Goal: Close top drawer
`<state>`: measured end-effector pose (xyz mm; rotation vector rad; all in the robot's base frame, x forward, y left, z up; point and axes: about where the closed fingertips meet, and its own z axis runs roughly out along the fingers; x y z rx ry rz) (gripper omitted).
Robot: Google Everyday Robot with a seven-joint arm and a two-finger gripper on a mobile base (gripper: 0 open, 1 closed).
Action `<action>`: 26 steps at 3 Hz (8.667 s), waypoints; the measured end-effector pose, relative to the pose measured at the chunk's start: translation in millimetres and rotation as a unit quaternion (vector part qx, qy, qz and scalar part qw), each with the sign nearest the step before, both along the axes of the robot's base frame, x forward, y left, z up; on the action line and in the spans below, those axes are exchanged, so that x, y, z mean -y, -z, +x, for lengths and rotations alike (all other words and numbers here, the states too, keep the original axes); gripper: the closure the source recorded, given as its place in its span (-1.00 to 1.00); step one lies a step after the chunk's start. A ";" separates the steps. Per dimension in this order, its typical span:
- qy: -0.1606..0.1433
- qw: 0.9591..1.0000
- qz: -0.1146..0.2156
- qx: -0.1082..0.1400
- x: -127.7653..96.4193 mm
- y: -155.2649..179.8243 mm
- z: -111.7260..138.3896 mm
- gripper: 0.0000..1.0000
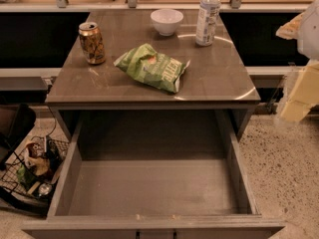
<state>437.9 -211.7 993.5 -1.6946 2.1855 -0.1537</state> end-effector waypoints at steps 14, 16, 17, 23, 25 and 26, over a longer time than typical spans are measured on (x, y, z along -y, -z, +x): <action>-0.039 0.981 -0.019 -0.188 50.8 296.9 -245.9 1.00; -0.091 0.981 0.000 -0.170 -12.4 360.5 -229.9 1.00; -0.126 0.982 0.004 -0.144 -49.2 375.9 -203.3 1.00; -0.211 0.976 -0.010 -0.060 -127.2 357.4 -101.8 1.00; -0.248 0.968 -0.010 -0.034 -149.8 359.0 -43.7 1.00; -0.273 0.962 -0.006 -0.024 -168.3 364.2 -2.9 1.00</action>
Offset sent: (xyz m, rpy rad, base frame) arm 0.0000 0.0000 0.0001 0.0000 -0.0002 0.0000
